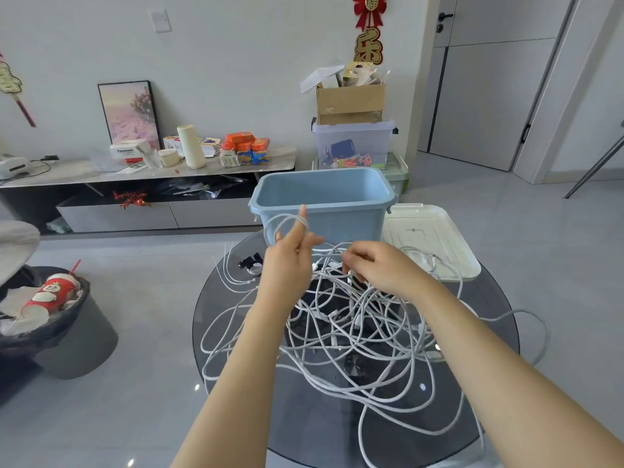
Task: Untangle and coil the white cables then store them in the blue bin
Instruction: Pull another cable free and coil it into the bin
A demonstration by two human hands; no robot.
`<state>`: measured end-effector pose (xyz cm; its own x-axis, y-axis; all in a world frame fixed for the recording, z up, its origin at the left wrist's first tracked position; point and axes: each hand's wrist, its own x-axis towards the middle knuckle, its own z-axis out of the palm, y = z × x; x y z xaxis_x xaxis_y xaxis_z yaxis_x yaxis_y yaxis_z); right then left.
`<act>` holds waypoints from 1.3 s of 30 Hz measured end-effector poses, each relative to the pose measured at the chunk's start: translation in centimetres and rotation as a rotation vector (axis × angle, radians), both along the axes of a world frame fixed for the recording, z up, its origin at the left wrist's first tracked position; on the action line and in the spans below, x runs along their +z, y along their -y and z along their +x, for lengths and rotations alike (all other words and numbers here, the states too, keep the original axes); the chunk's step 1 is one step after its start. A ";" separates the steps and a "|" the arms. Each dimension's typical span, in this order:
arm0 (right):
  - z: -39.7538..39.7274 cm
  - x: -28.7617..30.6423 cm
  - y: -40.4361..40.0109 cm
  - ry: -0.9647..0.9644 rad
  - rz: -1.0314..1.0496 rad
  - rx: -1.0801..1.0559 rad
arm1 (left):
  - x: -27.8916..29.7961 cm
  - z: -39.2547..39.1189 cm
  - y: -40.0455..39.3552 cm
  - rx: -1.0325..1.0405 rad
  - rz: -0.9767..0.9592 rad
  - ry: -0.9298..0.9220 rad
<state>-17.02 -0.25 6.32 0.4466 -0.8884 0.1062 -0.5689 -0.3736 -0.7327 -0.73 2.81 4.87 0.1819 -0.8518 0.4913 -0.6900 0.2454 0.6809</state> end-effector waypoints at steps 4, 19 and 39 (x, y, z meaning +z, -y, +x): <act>0.0 0.1 0.1 0.041 -0.154 0.015 | 0.3 -0.1 -0.2 -0.068 0.187 0.136; 3.1 -2.5 1.9 0.449 0.180 0.146 | 1.4 2.5 -1.5 -0.596 0.451 -1.107; 3.6 -2.5 1.8 -0.151 -0.323 -0.095 | 1.9 4.1 -0.2 -0.409 -0.226 -1.905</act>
